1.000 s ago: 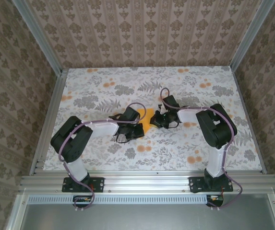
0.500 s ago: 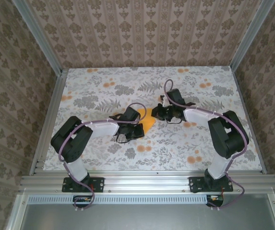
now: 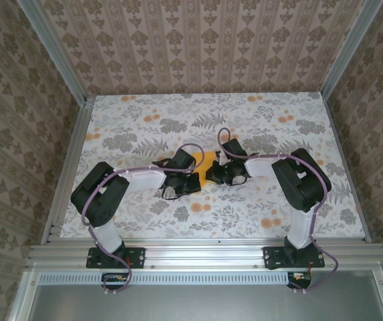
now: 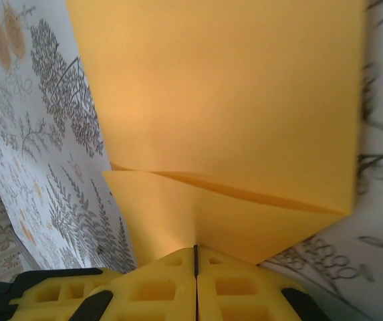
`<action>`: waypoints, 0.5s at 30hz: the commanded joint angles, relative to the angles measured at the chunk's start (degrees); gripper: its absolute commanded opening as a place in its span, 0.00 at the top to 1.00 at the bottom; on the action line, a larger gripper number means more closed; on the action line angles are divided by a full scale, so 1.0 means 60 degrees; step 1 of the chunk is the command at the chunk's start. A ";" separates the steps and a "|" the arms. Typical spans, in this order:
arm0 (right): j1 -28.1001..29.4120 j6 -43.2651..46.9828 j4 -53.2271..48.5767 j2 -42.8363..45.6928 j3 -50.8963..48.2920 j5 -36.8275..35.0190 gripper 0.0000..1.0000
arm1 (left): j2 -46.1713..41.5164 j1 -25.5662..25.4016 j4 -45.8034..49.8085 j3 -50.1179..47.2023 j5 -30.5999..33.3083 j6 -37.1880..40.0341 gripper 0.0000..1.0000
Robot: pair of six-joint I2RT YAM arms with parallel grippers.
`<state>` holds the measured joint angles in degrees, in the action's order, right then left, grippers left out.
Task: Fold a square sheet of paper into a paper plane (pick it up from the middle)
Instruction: Third fold the triangle at the center of the table.
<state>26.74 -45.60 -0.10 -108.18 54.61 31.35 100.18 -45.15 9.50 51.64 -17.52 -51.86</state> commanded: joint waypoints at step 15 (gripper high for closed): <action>-0.1864 0.0504 -0.1267 0.0331 0.0888 -0.1365 0.90 | -0.0103 -0.0158 0.1675 -0.0057 -0.0035 0.0660 0.98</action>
<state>15.86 -44.60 -4.80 -109.36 59.55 25.19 99.94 -45.36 10.85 51.92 -17.80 -50.24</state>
